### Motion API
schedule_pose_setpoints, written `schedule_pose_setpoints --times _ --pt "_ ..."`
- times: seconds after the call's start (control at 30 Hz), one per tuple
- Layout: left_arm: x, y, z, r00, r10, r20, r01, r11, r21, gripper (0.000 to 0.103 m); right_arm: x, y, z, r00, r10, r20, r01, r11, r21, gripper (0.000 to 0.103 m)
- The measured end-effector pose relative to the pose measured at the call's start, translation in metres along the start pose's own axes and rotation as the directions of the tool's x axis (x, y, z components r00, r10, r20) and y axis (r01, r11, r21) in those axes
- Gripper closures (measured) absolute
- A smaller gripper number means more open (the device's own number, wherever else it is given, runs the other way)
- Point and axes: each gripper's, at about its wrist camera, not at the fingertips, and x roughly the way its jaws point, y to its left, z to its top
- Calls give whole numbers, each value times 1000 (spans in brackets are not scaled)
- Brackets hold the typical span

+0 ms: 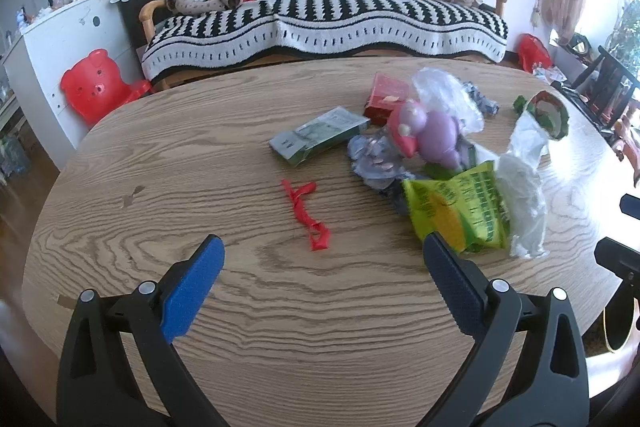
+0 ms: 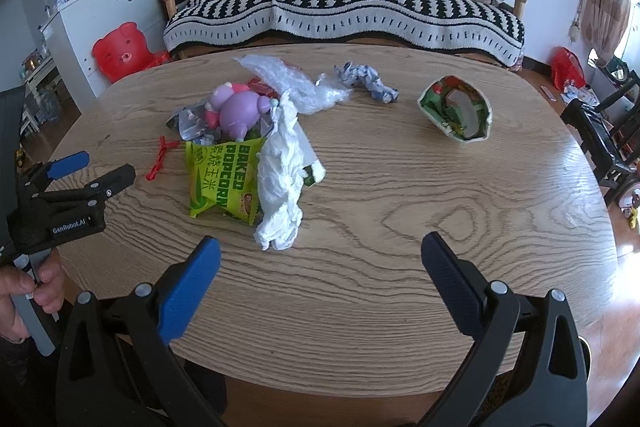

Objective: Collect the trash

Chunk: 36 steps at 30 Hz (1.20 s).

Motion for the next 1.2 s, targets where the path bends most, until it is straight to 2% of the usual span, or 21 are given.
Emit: schedule_pose_setpoints --times 0.23,0.37,0.47,0.6,0.7,0.77,0.87,0.9,0.93,1.03,1.2 --pt "25 22 -1 997 12 -80 -16 999 -41 6 32 8 3 999 24 -43 -25 1000 -4 7" --pt "51 24 4 991 -4 -136 -5 998 -60 6 54 6 13 996 70 -58 -68 997 38 18" --pt "61 22 9 990 18 -137 -24 999 -46 7 70 6 20 994 83 -68 -79 995 57 29" --pt "77 19 14 989 -6 -150 -4 998 -67 22 87 3 25 988 123 -98 -114 989 95 52" --pt "85 17 13 985 -27 -172 15 997 -70 40 91 1 27 986 124 -107 -114 989 94 64" --pt "86 14 14 986 -11 -168 3 999 -50 47 96 0 27 984 137 -114 -126 987 96 70" --pt "84 8 14 987 -19 -162 15 1000 -23 71 98 1 26 980 161 -115 -150 984 94 82" --pt "83 7 14 987 -20 -162 17 1000 -19 85 97 2 27 980 163 -113 -153 984 92 85" --pt "82 6 13 986 -18 -166 15 1000 -19 92 94 1 27 981 165 -102 -156 984 90 86" --pt "72 8 13 986 -44 -162 38 998 -44 93 80 0 28 978 197 -60 -191 976 103 87" --pt "44 11 17 994 -53 -91 49 997 -54 93 43 -15 33 970 240 43 -244 962 120 87"
